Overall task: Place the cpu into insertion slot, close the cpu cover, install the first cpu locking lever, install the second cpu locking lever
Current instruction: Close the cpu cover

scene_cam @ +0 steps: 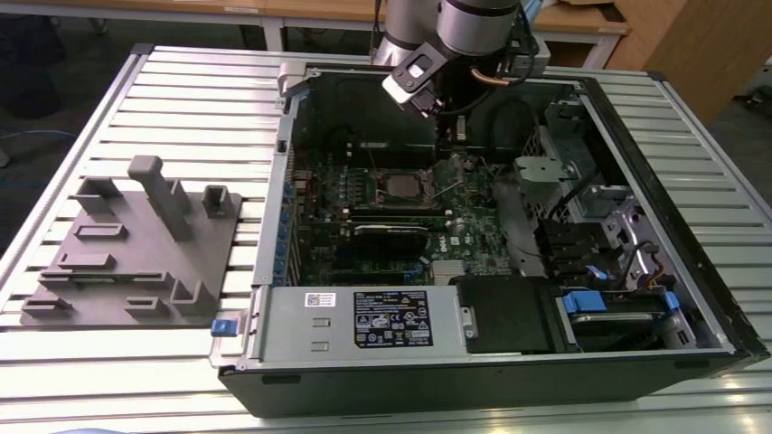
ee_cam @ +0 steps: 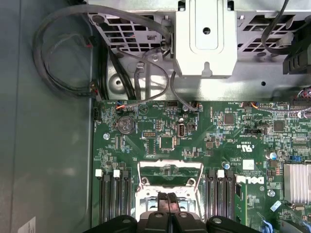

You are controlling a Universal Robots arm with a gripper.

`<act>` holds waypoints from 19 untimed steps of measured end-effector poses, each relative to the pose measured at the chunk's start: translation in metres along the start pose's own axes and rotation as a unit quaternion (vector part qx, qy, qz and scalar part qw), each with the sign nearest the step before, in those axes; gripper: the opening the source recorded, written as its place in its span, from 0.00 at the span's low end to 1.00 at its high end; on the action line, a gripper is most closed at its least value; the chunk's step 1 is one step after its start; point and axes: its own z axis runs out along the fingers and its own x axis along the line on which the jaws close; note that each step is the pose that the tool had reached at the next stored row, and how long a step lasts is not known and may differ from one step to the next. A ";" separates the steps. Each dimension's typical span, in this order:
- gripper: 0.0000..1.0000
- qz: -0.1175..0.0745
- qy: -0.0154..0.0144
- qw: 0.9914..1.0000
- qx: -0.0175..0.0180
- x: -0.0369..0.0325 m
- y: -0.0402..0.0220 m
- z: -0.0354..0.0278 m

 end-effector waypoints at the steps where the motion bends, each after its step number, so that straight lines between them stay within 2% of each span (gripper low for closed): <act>1: 0.11 0.000 0.000 1.000 0.000 0.0000 0.0006 0.0000; 19: 0.11 0.000 0.000 1.000 0.000 0.0001 0.0095 0.0002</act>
